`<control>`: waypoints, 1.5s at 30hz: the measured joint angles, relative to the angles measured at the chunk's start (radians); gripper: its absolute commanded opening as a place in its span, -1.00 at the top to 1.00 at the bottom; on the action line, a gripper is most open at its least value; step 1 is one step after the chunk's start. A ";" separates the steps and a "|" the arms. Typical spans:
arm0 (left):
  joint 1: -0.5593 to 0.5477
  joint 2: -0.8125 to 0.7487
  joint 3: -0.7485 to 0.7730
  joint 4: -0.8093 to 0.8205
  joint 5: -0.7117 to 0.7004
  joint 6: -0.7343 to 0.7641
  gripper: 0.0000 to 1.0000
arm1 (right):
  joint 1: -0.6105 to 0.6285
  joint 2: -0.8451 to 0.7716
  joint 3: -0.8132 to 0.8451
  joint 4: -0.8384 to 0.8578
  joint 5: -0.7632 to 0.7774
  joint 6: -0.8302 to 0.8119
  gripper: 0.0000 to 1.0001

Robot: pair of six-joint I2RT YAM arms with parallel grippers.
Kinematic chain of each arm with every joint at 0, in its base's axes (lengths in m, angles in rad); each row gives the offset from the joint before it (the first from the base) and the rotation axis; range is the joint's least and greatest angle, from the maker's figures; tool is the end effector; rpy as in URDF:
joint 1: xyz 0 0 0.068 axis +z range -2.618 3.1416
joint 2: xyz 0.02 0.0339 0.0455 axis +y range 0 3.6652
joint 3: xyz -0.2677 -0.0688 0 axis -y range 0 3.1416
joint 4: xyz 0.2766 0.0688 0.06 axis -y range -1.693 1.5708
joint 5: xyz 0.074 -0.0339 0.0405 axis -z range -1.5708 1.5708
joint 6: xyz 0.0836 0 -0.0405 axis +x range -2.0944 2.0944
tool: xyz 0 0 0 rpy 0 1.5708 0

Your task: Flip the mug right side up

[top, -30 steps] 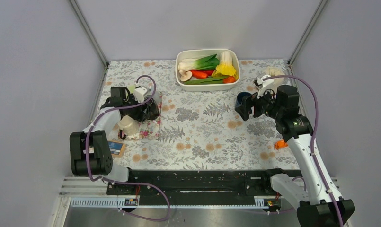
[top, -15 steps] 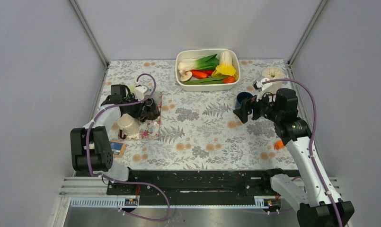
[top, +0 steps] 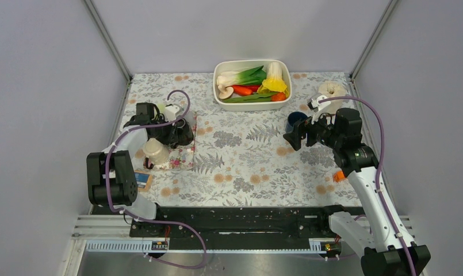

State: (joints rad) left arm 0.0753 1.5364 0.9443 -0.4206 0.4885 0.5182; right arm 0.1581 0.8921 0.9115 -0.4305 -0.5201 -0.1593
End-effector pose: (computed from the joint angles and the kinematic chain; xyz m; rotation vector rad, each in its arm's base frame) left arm 0.3540 -0.0126 0.1511 0.7081 2.3492 -0.3782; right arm 0.2519 0.0822 0.3287 -0.6372 1.8528 0.5128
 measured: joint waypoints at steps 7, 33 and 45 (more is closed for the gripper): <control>0.000 0.004 0.014 -0.021 0.002 -0.013 1.00 | 0.000 0.000 -0.002 0.000 -0.016 0.002 -0.92; -0.128 -0.290 0.090 0.395 0.436 -0.772 1.00 | 0.002 0.074 -0.002 0.181 -0.254 0.215 -0.94; -0.338 -0.107 0.009 1.443 0.364 -1.637 1.00 | 0.009 0.274 -0.065 0.843 -0.335 0.785 -0.84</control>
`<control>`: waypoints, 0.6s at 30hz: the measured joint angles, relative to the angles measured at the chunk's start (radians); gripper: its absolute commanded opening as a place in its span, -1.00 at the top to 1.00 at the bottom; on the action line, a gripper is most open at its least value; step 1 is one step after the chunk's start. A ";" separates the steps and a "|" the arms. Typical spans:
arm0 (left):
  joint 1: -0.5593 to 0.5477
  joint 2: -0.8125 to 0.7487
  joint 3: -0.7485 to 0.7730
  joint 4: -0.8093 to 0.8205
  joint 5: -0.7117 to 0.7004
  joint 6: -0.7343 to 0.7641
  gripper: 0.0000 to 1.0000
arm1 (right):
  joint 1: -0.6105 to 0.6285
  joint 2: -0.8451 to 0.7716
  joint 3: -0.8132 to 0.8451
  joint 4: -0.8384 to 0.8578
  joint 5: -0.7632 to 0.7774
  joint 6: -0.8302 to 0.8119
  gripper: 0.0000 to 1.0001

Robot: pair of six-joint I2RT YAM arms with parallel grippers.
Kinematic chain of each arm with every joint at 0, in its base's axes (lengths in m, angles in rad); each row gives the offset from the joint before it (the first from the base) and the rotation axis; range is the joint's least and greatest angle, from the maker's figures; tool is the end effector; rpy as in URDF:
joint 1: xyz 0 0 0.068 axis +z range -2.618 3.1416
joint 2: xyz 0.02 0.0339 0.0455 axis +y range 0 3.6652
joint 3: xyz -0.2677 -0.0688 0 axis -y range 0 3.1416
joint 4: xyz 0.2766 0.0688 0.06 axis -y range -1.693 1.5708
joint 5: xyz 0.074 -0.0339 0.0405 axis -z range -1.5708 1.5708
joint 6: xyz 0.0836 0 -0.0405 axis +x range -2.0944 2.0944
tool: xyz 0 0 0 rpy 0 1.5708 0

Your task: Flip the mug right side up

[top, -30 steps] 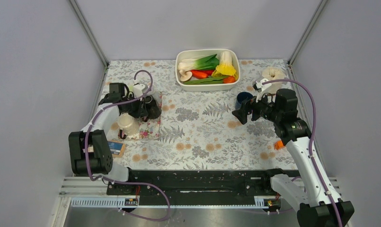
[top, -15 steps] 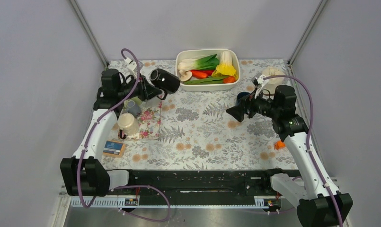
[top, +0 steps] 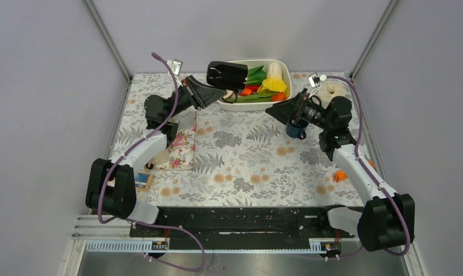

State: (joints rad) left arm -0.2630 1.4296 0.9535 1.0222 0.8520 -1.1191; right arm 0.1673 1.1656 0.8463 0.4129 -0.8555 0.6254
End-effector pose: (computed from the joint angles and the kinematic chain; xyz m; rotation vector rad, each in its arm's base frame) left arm 0.3370 -0.1559 0.3721 0.3470 1.3541 -1.6132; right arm 0.3092 0.1162 0.3417 -0.3839 1.6023 1.2442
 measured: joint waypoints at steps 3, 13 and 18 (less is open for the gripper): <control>-0.048 0.027 -0.026 0.072 -0.044 -0.070 1.00 | 0.024 0.045 -0.016 0.156 0.003 0.102 -0.84; -0.125 0.113 -0.082 0.184 -0.132 -0.175 1.00 | 0.166 0.178 -0.023 0.469 0.037 0.288 -0.71; -0.139 0.139 -0.099 0.231 -0.168 -0.201 1.00 | 0.198 0.221 -0.023 0.502 0.076 0.329 -0.63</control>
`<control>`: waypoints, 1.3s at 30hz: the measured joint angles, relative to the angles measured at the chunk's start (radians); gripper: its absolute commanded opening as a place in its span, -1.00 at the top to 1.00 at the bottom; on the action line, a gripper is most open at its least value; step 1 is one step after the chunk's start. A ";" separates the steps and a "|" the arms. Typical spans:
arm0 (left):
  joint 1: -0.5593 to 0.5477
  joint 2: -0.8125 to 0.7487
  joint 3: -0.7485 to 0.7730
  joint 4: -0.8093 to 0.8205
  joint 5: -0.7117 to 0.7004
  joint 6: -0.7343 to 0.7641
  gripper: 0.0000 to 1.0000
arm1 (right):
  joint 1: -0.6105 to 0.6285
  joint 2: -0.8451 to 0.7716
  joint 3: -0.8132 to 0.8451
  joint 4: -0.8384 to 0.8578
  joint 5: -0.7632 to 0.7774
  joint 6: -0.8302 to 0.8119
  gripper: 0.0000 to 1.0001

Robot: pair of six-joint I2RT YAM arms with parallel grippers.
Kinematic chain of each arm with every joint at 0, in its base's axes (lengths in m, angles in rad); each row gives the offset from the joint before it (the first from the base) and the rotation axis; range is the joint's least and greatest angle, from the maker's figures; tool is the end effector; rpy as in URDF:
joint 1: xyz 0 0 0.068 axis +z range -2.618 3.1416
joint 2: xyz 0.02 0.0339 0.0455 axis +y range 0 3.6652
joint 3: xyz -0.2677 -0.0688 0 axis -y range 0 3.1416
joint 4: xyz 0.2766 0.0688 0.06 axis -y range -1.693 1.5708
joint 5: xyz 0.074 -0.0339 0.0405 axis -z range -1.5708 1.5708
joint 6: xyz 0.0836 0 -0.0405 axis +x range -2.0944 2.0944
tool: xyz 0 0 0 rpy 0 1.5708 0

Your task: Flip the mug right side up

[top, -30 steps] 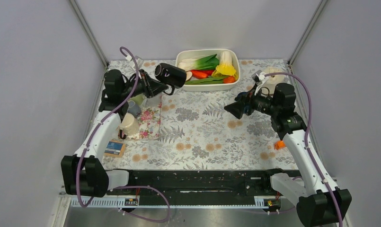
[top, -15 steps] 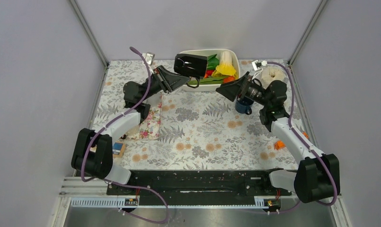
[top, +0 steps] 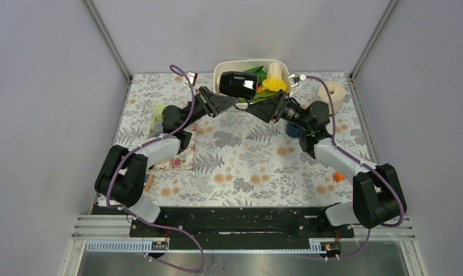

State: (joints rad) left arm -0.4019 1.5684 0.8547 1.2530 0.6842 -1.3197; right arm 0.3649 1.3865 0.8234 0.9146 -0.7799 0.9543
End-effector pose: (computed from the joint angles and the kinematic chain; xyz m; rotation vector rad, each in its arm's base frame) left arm 0.3353 -0.1999 0.3168 0.1407 1.3752 -1.8376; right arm 0.3173 0.1842 0.3257 -0.3545 1.4664 1.5631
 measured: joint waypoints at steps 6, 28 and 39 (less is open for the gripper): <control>-0.029 0.006 -0.007 0.031 -0.009 -0.010 1.00 | 0.008 0.006 -0.001 0.045 0.032 0.048 -0.47; -0.082 0.011 -0.026 0.069 -0.059 0.005 1.00 | 0.015 0.016 -0.026 0.091 0.080 0.169 0.09; -0.095 0.018 -0.031 0.085 -0.081 0.039 1.00 | 0.018 0.015 -0.027 0.087 0.084 0.195 0.54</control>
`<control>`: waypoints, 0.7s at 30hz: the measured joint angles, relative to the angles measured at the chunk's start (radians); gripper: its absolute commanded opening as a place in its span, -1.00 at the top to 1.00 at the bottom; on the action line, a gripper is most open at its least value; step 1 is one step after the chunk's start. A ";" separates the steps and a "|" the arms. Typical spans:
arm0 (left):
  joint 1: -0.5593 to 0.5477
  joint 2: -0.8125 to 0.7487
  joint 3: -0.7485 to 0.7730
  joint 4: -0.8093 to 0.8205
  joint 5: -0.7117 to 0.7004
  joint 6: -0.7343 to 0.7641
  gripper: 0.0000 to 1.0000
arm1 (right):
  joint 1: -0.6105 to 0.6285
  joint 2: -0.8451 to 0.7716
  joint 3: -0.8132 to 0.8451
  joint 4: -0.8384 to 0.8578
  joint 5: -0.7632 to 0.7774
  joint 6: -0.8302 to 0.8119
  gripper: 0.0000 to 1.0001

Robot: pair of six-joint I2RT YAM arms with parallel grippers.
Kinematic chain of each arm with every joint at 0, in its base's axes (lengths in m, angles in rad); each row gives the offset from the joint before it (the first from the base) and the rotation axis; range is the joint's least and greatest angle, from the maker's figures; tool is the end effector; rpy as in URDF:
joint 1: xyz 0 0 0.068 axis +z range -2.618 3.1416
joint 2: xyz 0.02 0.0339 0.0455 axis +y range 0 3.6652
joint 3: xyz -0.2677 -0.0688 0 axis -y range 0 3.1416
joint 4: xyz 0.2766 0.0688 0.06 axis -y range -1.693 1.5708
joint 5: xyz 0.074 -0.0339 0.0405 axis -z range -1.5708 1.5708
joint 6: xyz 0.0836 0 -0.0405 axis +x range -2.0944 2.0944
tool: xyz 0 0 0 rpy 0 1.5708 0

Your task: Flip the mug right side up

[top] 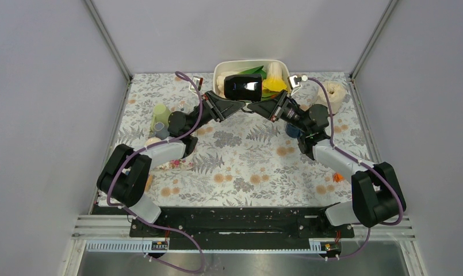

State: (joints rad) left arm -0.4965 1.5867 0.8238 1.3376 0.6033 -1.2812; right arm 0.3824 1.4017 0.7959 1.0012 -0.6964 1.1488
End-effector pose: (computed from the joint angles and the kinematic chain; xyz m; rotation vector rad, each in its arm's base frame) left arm 0.3164 -0.2254 0.3110 0.1674 1.3075 -1.8578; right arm 0.3177 0.1856 0.3224 -0.1707 1.4690 1.6906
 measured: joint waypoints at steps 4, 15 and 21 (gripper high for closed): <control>-0.003 0.000 0.000 0.000 -0.002 0.010 1.00 | 0.000 0.000 0.000 -0.003 0.001 0.000 0.79; -0.033 0.000 -0.004 0.014 0.020 0.053 -0.97 | -0.016 -0.048 0.014 -0.110 -0.011 -0.091 1.00; -0.072 -0.001 -0.030 0.034 0.072 0.062 -0.98 | -0.051 -0.114 0.019 -0.240 -0.012 -0.206 1.00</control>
State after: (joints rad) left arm -0.5682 1.5860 0.7937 1.3716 0.6750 -1.2194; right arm 0.3317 1.2877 0.8154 0.7612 -0.7082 0.9424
